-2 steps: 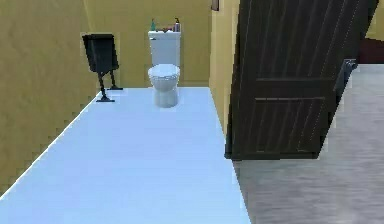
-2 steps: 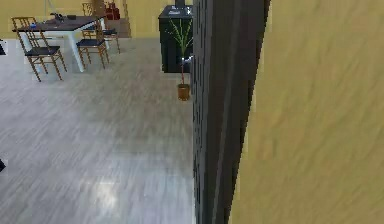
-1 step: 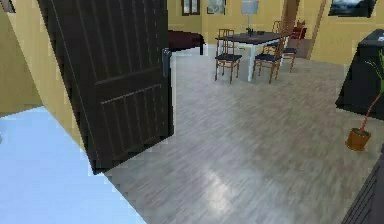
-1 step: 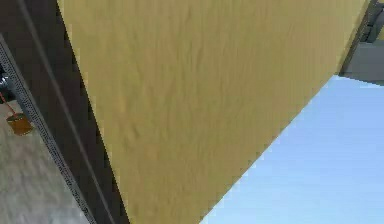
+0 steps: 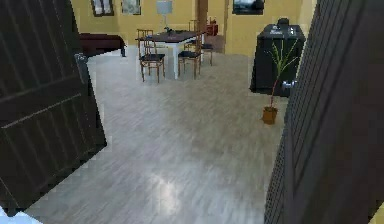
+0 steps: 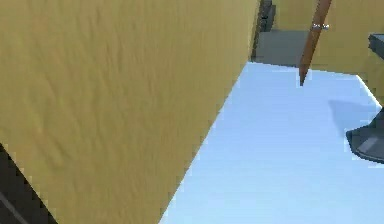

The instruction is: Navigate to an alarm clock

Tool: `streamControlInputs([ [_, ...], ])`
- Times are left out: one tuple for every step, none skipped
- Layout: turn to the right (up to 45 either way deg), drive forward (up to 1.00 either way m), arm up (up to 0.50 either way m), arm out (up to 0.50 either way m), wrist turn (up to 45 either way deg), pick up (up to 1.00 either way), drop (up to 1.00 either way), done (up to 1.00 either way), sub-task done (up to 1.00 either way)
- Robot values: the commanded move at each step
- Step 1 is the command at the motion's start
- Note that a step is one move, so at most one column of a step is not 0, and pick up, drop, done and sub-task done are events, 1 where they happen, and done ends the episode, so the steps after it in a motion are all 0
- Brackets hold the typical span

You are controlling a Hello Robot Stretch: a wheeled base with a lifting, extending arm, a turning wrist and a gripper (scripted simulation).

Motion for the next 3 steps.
streamControlInputs([
  [0.0,1.00,0.00,0.00,0.0,0.00,0.00,0.00,0.00],
  [0.0,0.15,0.00,0.00,0.0,0.00,0.00,0.00,0.00],
  [12.0,0.00,0.00,0.00,0.0,0.00,0.00,0.00,0.00],
])
